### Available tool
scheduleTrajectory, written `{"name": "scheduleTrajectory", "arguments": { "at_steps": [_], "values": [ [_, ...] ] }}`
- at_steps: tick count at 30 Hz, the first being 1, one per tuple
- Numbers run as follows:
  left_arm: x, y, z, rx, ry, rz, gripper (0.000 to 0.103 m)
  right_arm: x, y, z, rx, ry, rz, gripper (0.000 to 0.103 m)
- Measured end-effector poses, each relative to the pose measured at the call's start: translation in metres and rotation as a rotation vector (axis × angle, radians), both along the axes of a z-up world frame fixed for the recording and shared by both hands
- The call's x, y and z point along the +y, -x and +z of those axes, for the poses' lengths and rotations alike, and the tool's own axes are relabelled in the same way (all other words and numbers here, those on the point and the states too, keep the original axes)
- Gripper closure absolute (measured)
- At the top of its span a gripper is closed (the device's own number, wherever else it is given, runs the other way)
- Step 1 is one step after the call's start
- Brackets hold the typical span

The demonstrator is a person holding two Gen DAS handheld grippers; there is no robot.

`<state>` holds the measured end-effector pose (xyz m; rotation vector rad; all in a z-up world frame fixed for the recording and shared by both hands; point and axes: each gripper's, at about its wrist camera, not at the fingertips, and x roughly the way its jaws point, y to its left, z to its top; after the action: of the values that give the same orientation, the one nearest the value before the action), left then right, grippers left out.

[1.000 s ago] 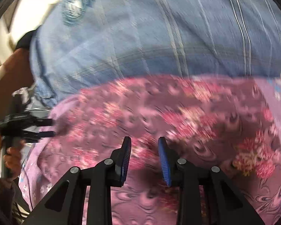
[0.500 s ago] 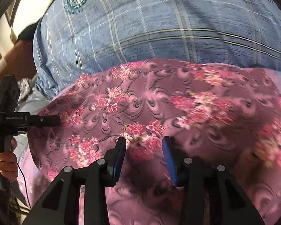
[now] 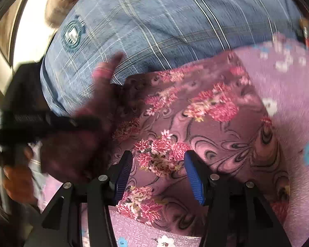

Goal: Fold small clothes

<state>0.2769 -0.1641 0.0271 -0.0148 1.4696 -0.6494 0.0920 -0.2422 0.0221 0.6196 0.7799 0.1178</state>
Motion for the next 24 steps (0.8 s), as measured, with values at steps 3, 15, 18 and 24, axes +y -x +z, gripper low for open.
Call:
{"name": "scheduleTrajectory", "arguments": {
  "at_steps": [3, 15, 18, 24],
  "values": [
    [-0.001, 0.003, 0.005, 0.012, -0.01, 0.017, 0.064, -0.004, 0.001, -0.001, -0.011, -0.039, 0.007, 0.049],
    [-0.016, -0.044, 0.053, -0.024, -0.188, 0.029, 0.031, 0.008, -0.004, 0.0, -0.13, -0.361, 0.122, 0.033],
    [-0.046, -0.046, 0.047, -0.069, -0.299, -0.064, 0.031, 0.02, -0.012, -0.004, -0.135, -0.41, 0.136, 0.031],
    [-0.091, -0.045, 0.026, -0.152, -0.46, -0.198, 0.031, 0.043, -0.022, -0.013, -0.136, -0.383, 0.182, 0.03]
  ]
}}
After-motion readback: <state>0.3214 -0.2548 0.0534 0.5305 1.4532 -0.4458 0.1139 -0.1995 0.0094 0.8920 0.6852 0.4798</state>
